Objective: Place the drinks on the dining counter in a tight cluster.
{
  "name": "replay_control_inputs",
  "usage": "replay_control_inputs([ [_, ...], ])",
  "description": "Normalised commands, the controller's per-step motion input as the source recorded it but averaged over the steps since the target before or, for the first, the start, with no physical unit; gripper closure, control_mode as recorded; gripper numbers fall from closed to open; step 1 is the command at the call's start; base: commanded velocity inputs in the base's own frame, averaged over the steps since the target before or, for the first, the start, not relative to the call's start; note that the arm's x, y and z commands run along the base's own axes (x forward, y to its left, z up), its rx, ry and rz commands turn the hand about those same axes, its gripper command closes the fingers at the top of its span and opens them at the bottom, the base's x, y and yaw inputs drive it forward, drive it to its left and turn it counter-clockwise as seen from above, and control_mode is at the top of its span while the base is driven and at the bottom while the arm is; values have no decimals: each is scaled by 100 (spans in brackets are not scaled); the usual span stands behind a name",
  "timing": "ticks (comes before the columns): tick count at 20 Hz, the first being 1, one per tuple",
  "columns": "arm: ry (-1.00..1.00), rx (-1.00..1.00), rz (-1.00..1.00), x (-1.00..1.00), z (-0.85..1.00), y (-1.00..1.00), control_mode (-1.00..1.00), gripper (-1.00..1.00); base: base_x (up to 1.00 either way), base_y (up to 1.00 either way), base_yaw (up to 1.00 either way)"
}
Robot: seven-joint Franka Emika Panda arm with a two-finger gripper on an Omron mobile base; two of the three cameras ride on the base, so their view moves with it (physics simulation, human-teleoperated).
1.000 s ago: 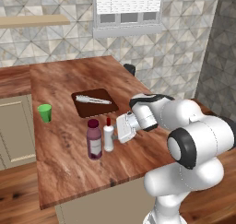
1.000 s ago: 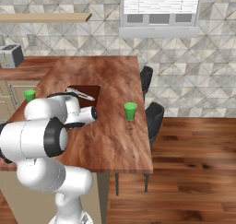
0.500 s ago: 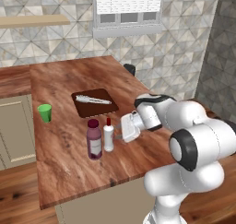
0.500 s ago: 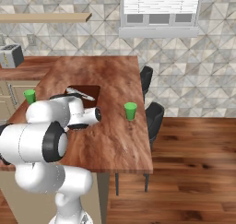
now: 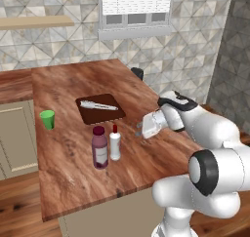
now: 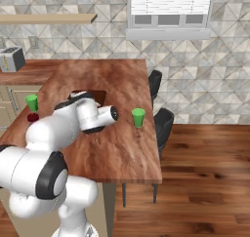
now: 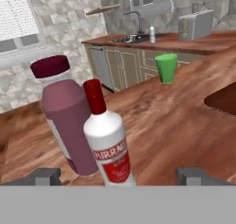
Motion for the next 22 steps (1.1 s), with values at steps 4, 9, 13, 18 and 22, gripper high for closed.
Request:
replay_control_inputs([
  [4, 50, -18, -17, 3, 72, -31, -100, -100, 0, 0, 0],
  [9, 39, -24, -33, 0, 19, -12, -100, -100, 0, 0, 0],
  [13, 17, -28, -48, -8, -1, -2, -100, -100, 0, 0, 0],
  [18, 9, -24, -51, -1, 20, -31, -100, -100, 0, 0, 0],
  [22, 12, -14, -38, -12, 53, -43, -100, -100, 0, 0, 0],
])
